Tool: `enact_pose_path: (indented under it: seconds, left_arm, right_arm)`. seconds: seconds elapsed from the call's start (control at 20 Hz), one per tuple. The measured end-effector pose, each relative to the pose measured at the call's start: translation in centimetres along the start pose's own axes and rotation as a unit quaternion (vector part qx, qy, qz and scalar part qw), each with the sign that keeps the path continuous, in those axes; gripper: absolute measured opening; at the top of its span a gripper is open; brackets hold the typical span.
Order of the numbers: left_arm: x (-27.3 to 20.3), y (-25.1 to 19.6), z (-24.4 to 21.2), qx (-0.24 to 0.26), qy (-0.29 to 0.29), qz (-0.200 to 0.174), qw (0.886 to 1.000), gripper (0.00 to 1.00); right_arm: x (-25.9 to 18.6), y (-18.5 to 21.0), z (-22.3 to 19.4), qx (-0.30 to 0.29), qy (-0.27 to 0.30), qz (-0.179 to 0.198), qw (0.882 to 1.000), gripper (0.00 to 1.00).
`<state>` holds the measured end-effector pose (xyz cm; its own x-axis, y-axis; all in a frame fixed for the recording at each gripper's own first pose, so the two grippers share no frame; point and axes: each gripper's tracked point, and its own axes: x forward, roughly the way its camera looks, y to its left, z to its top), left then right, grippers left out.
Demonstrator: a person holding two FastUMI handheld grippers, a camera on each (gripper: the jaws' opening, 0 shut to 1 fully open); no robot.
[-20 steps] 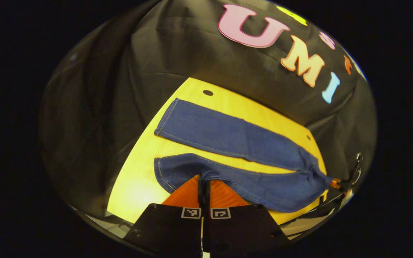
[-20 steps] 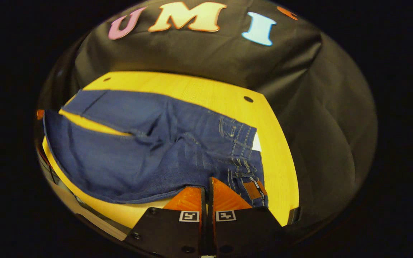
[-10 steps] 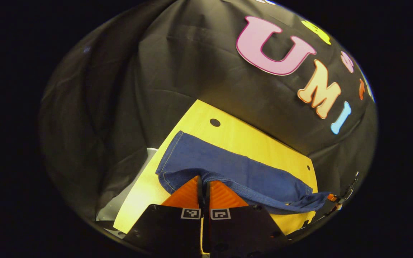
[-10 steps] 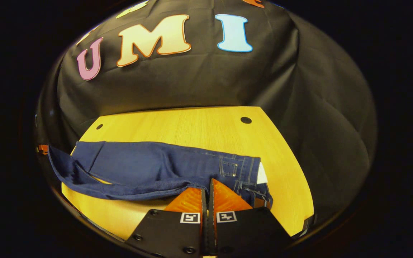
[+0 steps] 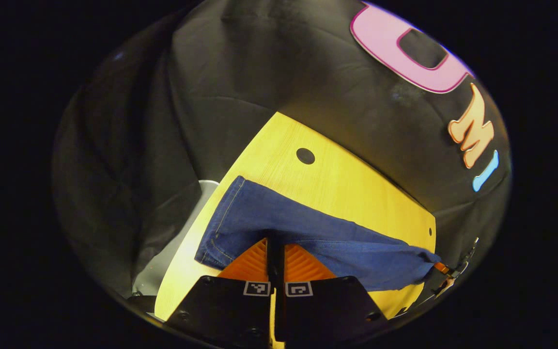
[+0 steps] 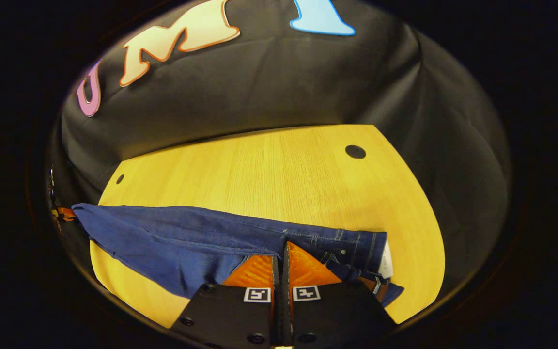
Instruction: Grasp the waist and the cuffs of the jeans and fold them to make the two legs overlap; first hold the waist and fold one-third of the jeans toward the cuffs, then hold the cuffs and fold the remaining one-third in the same direction to finish folding.
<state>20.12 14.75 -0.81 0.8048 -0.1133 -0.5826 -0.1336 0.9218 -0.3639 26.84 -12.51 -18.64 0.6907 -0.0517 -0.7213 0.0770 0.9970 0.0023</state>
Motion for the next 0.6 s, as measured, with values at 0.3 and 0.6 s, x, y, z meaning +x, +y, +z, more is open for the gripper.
enact_pose_path:
  seconds: [0.3, 0.6]
  left_arm:
    - [5.8, 0.8, 1.0, 0.057, 0.036, 0.048, 0.997, 0.0]
    - [8.6, 1.5, 1.7, 0.123, 0.064, 0.098, 0.985, 0.07]
  right_arm:
    - [5.0, 0.3, -1.1, -0.007, 0.041, -0.003, 0.999, 0.02]
    - [6.0, 0.3, -1.1, -0.001, 0.046, 0.008, 0.999, 0.03]
